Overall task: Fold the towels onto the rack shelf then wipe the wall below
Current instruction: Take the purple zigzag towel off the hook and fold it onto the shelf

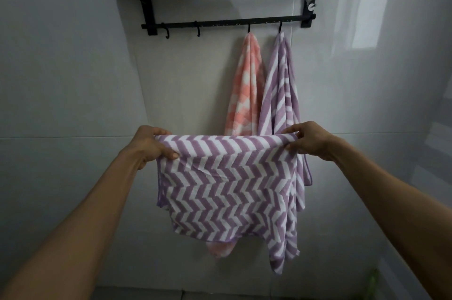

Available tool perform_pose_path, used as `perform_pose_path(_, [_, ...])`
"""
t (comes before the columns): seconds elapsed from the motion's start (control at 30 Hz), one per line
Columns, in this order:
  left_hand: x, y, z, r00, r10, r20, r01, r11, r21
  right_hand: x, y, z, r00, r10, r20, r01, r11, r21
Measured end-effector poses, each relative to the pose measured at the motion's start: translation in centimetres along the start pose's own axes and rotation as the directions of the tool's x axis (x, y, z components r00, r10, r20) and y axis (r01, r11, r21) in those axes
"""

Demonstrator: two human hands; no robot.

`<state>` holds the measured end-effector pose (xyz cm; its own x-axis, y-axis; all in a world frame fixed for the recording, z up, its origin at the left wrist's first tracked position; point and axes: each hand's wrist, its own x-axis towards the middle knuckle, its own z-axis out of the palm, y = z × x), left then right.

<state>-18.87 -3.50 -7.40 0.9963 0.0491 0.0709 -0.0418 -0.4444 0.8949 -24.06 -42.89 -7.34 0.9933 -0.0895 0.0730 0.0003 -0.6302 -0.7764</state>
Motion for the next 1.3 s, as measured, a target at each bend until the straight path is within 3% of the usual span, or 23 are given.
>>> perform_pose_path(0.23, [0.3, -0.4, 0.0, 0.999, -0.014, -0.038, 0.010, 0.995, -0.104, -0.9, 0.7, 0.1, 0.997, 0.076, 0.019, -0.078, 0.912, 0.403])
perform_pose_path(0.33, [0.3, -0.7, 0.3, 0.999, -0.023, -0.042, 0.009, 0.954, -0.300, -1.0, 0.5, 0.2, 0.996, 0.089, 0.010, -0.084, 0.891, 0.445])
perform_pose_path(0.43, [0.3, -0.7, 0.3, 1.000, -0.003, 0.018, 0.008, 0.949, -0.317, -1.0, 0.7, 0.0, 0.995, 0.104, 0.009, -0.097, 0.885, 0.456])
perform_pose_path(0.5, [0.2, -0.6, 0.3, 0.997, 0.001, 0.080, 0.017, 0.975, -0.223, -0.9, 1.0, -0.3, 0.994, 0.109, 0.007, -0.101, 0.895, 0.435])
perform_pose_path(0.6, [0.3, -0.4, 0.4, 0.998, 0.015, 0.054, -0.017, 0.999, 0.035, -0.6, 1.7, -0.5, 0.996, 0.087, 0.003, -0.083, 0.934, 0.348])
perform_pose_path(0.73, [1.2, -0.4, 0.4, 0.997, 0.077, 0.006, -0.076, 0.962, 0.263, -0.3, 2.1, -0.3, 0.998, 0.045, 0.045, -0.051, 0.988, 0.147])
perform_pose_path(0.83, [1.4, -0.1, -0.3, 0.995, 0.102, 0.011, -0.099, 0.921, 0.378, -0.3, 2.3, -0.3, 0.990, 0.072, 0.122, -0.087, 0.988, 0.125])
perform_pose_path(0.97, [1.4, -0.1, -1.5, 0.992, 0.110, 0.058, -0.120, 0.971, 0.207, -0.5, 2.4, -0.7, 0.981, 0.036, 0.190, -0.105, 0.923, 0.370])
perform_pose_path(1.07, [1.4, 0.0, -1.3, 0.990, 0.130, -0.050, -0.131, 0.991, -0.006, -0.2, 2.2, -0.7, 0.993, 0.000, 0.121, -0.063, 0.853, 0.518])
perform_pose_path(1.17, [1.6, 1.7, -1.4, 0.971, 0.147, -0.188, -0.205, 0.916, -0.344, 0.5, 1.7, -1.4, 0.998, -0.026, 0.060, -0.019, 0.767, 0.642])
perform_pose_path(1.23, [1.7, 2.4, -1.9, 0.979, 0.163, -0.123, -0.200, 0.885, -0.419, 0.4, 1.9, -1.4, 0.993, -0.039, 0.111, -0.048, 0.729, 0.683])
perform_pose_path(1.3, [0.2, 0.4, -1.3, 0.993, 0.103, 0.063, -0.081, 0.955, -0.285, -0.7, 3.0, 0.6, 0.968, 0.009, 0.252, -0.152, 0.817, 0.557])
